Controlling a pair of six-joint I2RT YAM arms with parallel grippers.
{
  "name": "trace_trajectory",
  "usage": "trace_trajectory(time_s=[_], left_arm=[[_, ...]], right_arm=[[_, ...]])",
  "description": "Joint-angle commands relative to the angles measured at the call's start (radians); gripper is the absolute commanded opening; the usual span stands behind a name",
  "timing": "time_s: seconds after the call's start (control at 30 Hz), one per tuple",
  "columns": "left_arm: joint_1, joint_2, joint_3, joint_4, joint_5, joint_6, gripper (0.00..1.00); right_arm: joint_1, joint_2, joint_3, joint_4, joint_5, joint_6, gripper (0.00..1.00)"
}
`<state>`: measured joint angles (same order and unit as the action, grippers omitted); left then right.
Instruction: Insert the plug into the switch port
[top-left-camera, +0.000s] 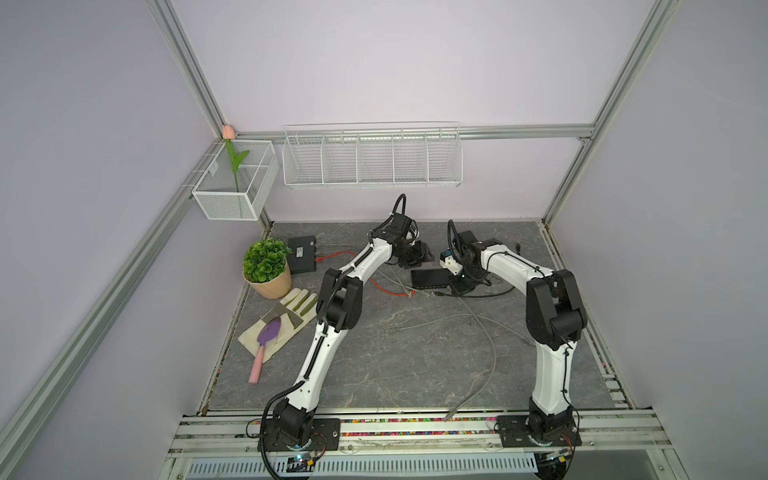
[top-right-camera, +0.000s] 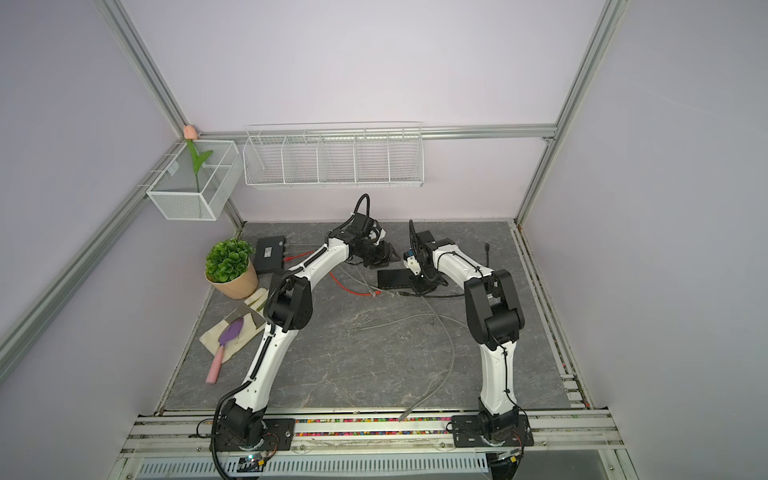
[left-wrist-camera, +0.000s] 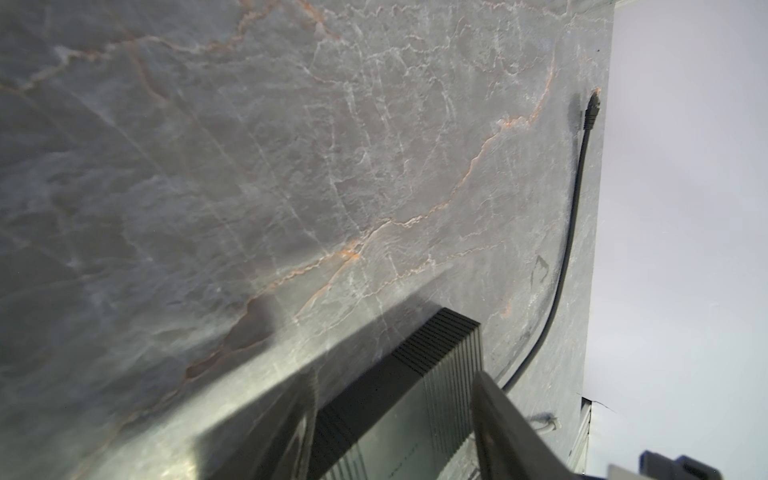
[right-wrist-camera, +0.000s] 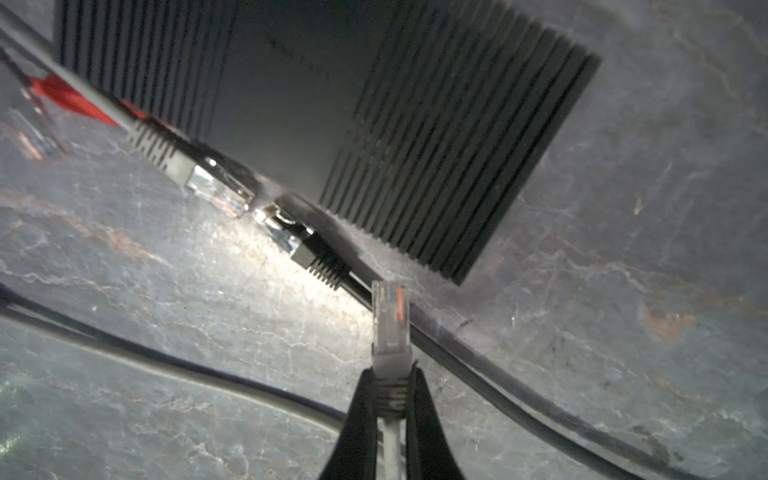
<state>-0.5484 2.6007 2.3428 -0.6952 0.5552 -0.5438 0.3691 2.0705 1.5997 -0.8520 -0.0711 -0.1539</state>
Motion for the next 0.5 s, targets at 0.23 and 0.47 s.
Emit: trace_trajectory(time_s=[0.23, 0.47], left_arm=[[0.0, 0.038, -0.009, -0.011, 0.041, 0.027, 0.61], [-0.001, 0.054, -0.013, 0.005, 0.066, 0.021, 0.61]], right_arm=[[0.001, 0.095, 0.069, 0.033, 0.025, 0.01, 0.07], [-0.019, 0.131, 0.143, 0.021, 0.071, 0.005, 0.07]])
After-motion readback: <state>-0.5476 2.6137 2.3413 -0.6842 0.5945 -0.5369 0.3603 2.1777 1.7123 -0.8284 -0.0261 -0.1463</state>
